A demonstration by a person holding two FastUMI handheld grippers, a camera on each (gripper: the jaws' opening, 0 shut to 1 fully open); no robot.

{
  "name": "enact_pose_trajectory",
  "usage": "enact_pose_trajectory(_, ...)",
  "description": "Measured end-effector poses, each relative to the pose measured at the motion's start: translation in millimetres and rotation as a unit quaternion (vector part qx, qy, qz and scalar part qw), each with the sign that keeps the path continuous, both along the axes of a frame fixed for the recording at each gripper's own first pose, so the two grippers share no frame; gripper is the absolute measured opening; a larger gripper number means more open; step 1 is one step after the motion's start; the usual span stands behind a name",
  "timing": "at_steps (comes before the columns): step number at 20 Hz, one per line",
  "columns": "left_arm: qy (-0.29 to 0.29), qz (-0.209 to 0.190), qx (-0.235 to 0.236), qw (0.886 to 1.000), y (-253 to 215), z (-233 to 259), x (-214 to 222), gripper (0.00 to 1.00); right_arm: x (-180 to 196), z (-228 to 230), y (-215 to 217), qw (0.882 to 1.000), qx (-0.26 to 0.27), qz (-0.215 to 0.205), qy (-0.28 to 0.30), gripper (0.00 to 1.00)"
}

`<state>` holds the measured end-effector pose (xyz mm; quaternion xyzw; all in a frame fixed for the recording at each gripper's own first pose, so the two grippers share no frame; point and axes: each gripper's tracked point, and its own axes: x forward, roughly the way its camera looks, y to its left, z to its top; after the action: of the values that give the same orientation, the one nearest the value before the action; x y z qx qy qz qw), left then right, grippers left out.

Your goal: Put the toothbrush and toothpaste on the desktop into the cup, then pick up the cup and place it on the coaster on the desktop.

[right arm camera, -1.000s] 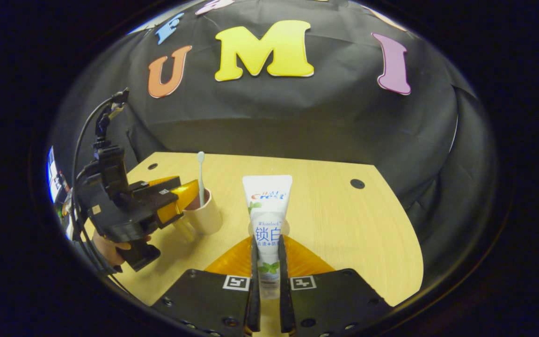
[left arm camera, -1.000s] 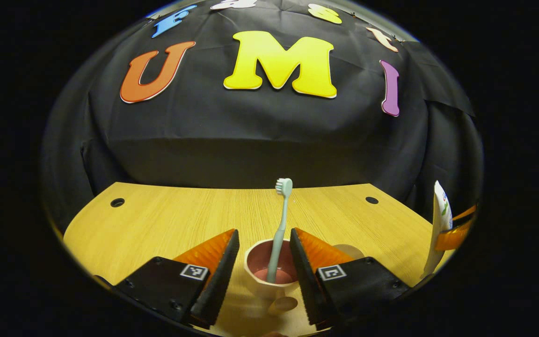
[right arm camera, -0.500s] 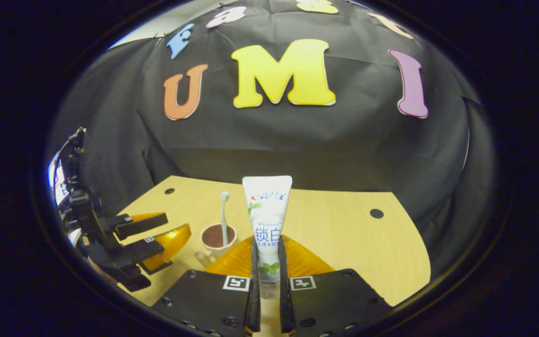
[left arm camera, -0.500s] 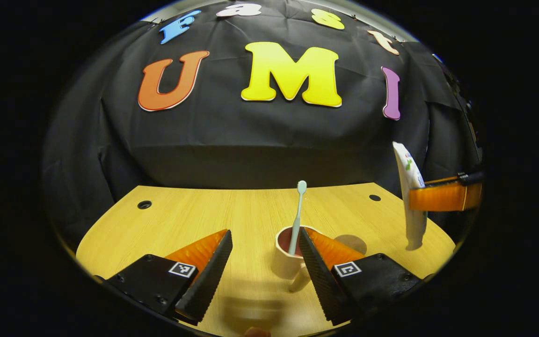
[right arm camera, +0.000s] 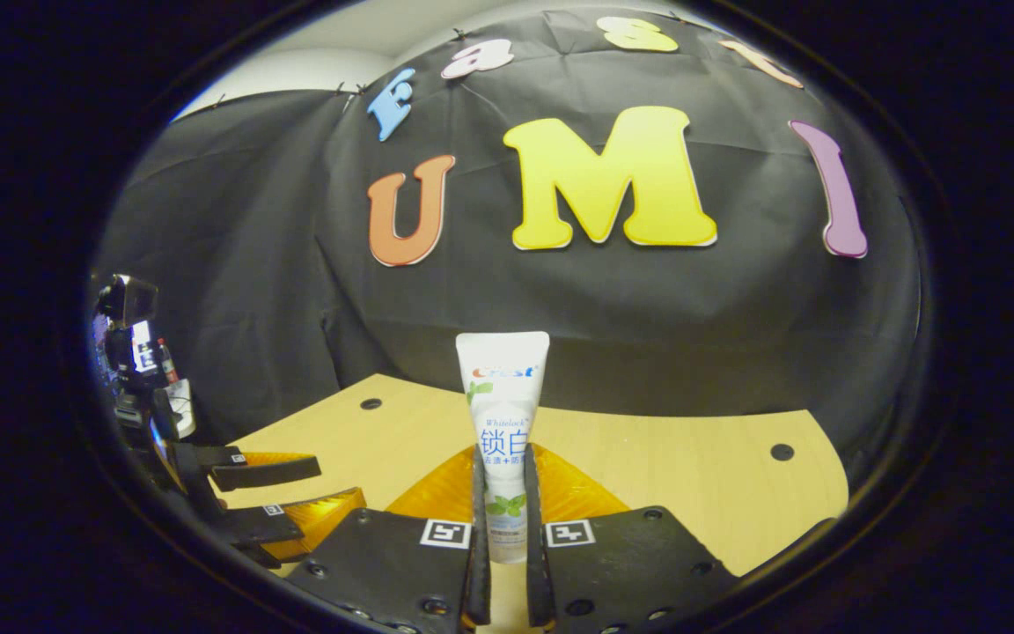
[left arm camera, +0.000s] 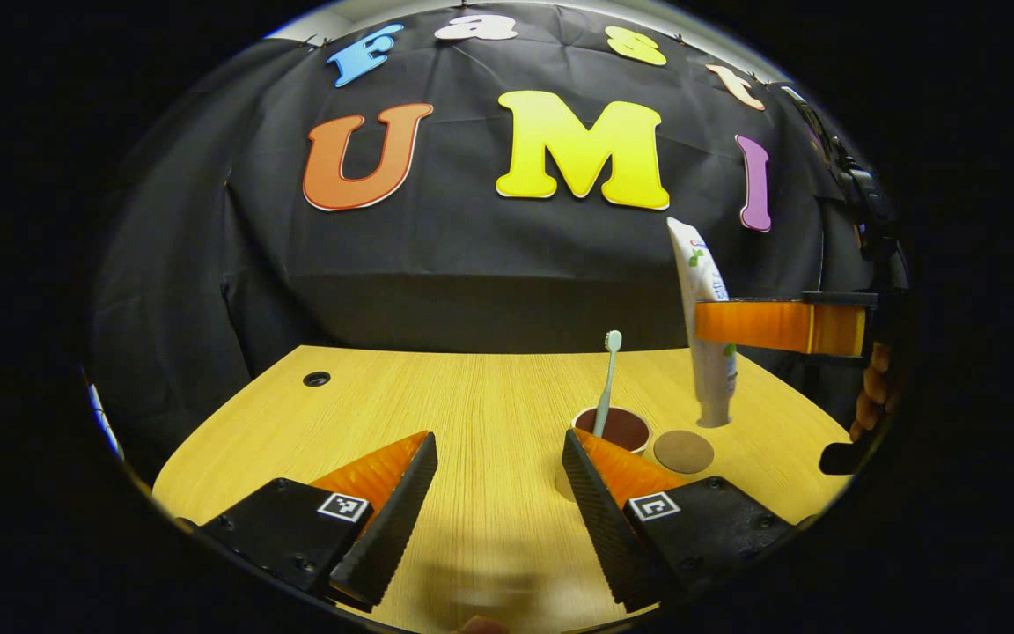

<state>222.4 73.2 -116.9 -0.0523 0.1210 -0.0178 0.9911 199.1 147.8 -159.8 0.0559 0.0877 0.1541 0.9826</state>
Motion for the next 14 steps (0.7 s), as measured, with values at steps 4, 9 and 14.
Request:
enact_pose_trajectory(4, 0.016, 0.016, 0.002, 1.0, 10, -13, -6, 0.92, 18, -2, 22, 0.999, 0.004, 0.022, -0.03, 0.16)
enact_pose_trajectory(9, 0.027, 0.027, 0.003, 0.999, 19, -22, -10, 0.92, 34, -16, 46, 0.998, 0.009, 0.051, -0.042, 0.16)
enact_pose_trajectory(14, 0.038, 0.033, 0.014, 0.999, 27, -32, -13, 0.92, 51, -41, 61, 0.997, 0.0, 0.061, -0.038, 0.17)
